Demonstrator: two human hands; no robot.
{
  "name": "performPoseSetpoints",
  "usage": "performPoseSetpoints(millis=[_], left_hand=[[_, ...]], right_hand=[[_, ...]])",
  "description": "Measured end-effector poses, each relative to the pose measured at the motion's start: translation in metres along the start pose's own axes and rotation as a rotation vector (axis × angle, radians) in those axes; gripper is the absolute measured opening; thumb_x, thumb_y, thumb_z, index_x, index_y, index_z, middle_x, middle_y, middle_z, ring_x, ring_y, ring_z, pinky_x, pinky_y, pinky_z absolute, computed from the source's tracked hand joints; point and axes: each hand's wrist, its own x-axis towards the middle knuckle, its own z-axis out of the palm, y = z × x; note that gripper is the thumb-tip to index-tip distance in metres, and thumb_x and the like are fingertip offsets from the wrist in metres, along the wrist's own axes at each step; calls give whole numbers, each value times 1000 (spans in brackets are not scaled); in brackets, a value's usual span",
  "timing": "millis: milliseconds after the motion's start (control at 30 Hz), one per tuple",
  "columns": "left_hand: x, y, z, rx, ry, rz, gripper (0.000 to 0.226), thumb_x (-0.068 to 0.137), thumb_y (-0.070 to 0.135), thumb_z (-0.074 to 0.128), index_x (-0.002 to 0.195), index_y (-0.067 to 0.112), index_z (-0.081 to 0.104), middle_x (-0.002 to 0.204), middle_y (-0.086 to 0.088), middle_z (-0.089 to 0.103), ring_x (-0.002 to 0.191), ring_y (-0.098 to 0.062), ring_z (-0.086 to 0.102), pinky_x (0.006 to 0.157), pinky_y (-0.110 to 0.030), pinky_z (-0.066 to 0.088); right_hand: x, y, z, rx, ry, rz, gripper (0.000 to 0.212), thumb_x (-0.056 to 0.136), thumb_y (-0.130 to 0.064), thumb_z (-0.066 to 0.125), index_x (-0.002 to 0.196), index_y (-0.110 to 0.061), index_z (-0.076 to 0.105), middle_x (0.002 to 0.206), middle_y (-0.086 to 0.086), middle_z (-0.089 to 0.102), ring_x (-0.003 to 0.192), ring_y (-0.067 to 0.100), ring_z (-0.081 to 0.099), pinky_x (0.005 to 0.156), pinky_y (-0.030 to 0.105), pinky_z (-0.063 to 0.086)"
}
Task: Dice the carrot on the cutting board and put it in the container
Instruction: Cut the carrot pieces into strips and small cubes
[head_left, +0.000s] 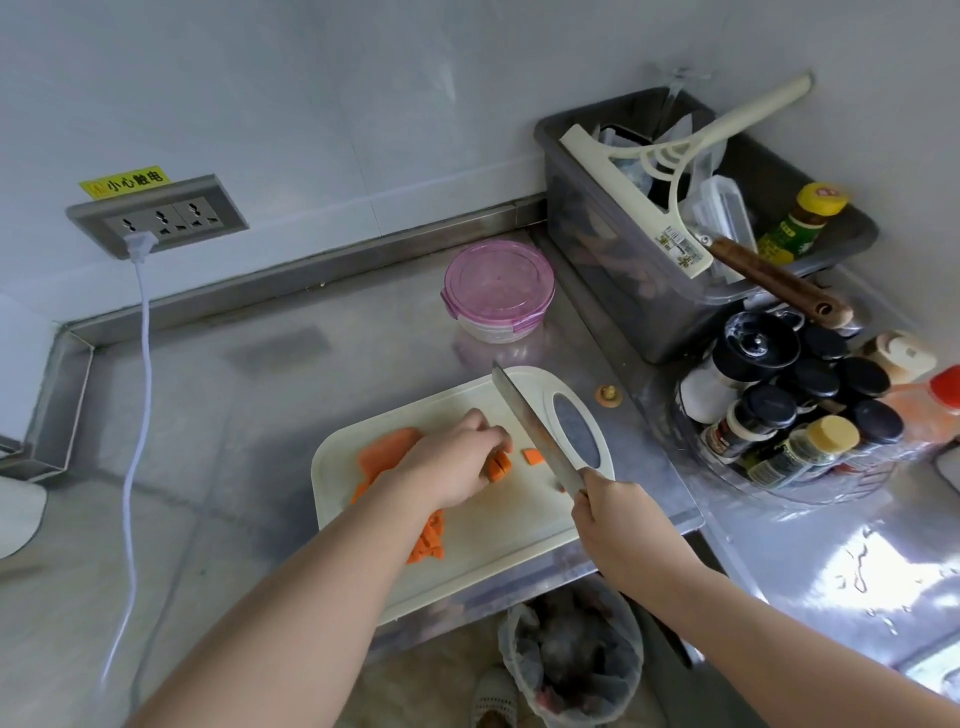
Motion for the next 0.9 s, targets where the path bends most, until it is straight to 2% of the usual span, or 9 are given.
performPoseSetpoints(millis=[67, 133, 333, 500, 567, 667, 767, 900], left_hand=[[4, -1, -2, 31, -7, 35, 36, 86, 17, 64, 118, 29, 53, 119, 3, 38, 97, -25, 58, 82, -38, 50], [5, -1, -3, 44, -6, 51, 31, 86, 20, 65, 114, 27, 55, 117, 3, 39, 98, -24, 58, 82, -38, 50], [4, -1, -1, 65, 29, 59, 30, 88, 27, 64, 116, 26, 55, 119, 3, 42, 97, -23, 58, 74, -29, 43], [-6, 6, 16, 27, 161, -96, 33, 87, 39, 61, 115, 23, 56, 116, 2, 48, 99, -26, 60, 79, -34, 46], [-9, 13, 26, 23, 233, -177, 34, 87, 42, 58, 114, 21, 56, 115, 1, 49, 103, -25, 59, 79, -34, 44], [-12, 23, 38, -38, 317, -298, 32, 89, 40, 57, 113, 19, 55, 117, -2, 52, 108, -24, 57, 82, -35, 44], [-15, 27, 41, -71, 356, -351, 32, 91, 40, 55, 112, 17, 55, 116, -3, 56, 105, -24, 58, 80, -35, 45], [-19, 23, 39, -111, 358, -342, 33, 89, 41, 58, 110, 15, 56, 111, -3, 62, 103, -24, 60, 79, -34, 45]], right_hand=[[2, 4, 2, 20, -7, 26, 24, 102, -14, 34, 117, -7, 51, 73, 1, 52, 63, 17, 52, 51, 21, 37], [2, 6, 3, 46, -10, 40, 24, 102, -14, 33, 114, -6, 52, 67, -3, 47, 57, 13, 47, 47, 19, 31], [2, 6, 3, 60, -11, 43, 24, 102, -13, 33, 114, -7, 52, 65, -5, 45, 53, 9, 43, 45, 17, 28], [2, 4, 5, 24, -40, 58, 13, 99, -8, 33, 96, -10, 46, 62, -1, 43, 52, 14, 39, 45, 22, 29], [0, 2, 6, -6, -49, 39, 12, 99, -11, 34, 98, -11, 45, 67, 1, 45, 58, 19, 43, 52, 26, 36], [-3, -2, 6, -44, -57, -4, 22, 101, -21, 32, 109, -8, 49, 78, 2, 47, 72, 24, 48, 67, 33, 41], [-5, -5, 9, -85, -80, -17, 27, 101, -21, 32, 118, -8, 48, 84, 4, 50, 75, 23, 49, 70, 35, 44], [-8, -11, 14, -156, -132, -13, 26, 101, -21, 29, 115, -10, 48, 87, 4, 49, 78, 21, 48, 76, 38, 49]])
